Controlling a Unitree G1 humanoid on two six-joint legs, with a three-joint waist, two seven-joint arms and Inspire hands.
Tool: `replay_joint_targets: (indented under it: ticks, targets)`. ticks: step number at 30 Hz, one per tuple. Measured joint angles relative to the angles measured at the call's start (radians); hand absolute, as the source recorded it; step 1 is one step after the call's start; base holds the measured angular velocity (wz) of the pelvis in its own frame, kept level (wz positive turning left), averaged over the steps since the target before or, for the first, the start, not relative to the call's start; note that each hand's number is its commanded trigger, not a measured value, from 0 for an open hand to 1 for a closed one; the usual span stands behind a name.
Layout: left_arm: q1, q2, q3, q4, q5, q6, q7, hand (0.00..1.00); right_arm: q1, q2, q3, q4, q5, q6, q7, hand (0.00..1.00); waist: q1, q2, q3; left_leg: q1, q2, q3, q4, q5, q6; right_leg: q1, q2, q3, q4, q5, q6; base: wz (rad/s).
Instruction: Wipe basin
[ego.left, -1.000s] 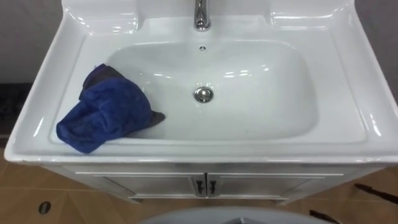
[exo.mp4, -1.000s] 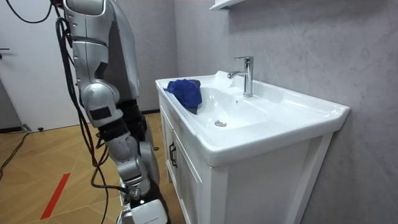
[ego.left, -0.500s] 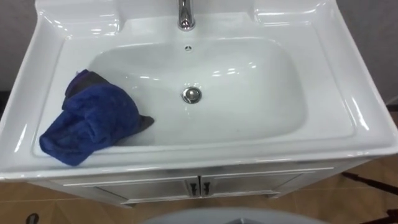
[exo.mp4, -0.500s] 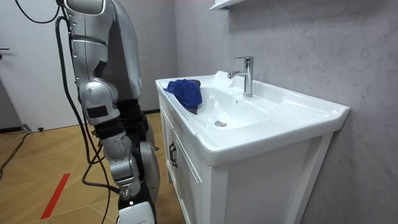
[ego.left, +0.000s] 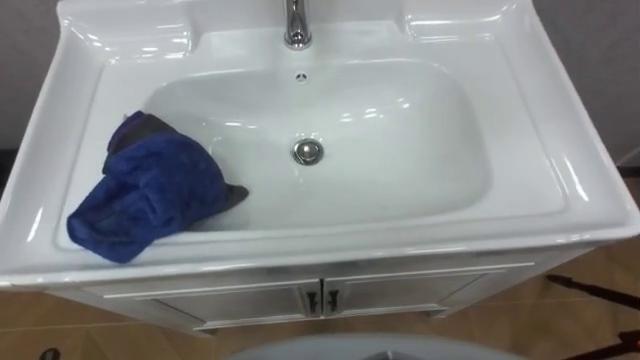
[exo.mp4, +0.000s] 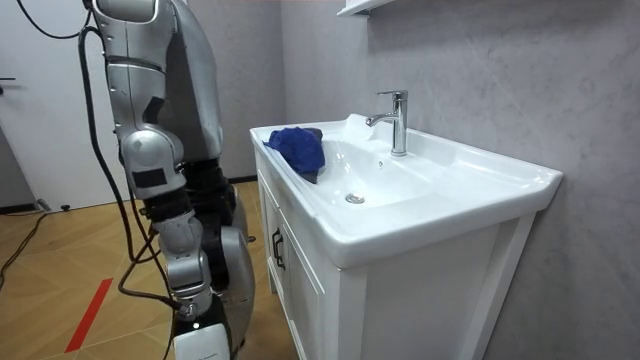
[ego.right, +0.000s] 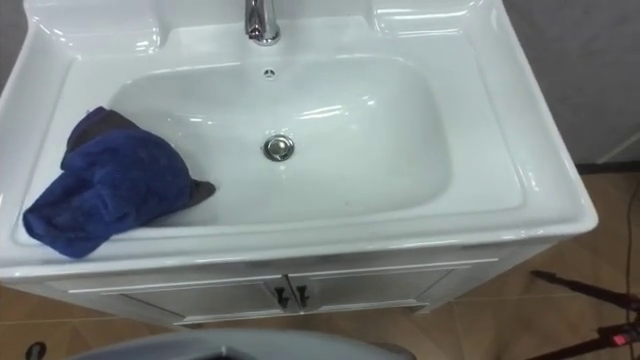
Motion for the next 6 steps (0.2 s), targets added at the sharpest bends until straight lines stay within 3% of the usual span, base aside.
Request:
replay_joint_targets:
  ticks: [6]
  targets:
    - [0.000, -0.001, -0.018, 0.001, 0.000, 0.007, -0.009, 0.00, -0.007, 0.007, 0.001, 0.008, -0.016, 0.027, 0.016, 0.00, 0.000, -0.001, -0.0012, 0.002, 0.000, 0.001, 0.001, 0.000, 0.000, 0.001, 0.000, 0.004, 0.001, 0.000, 0.000, 0.00]
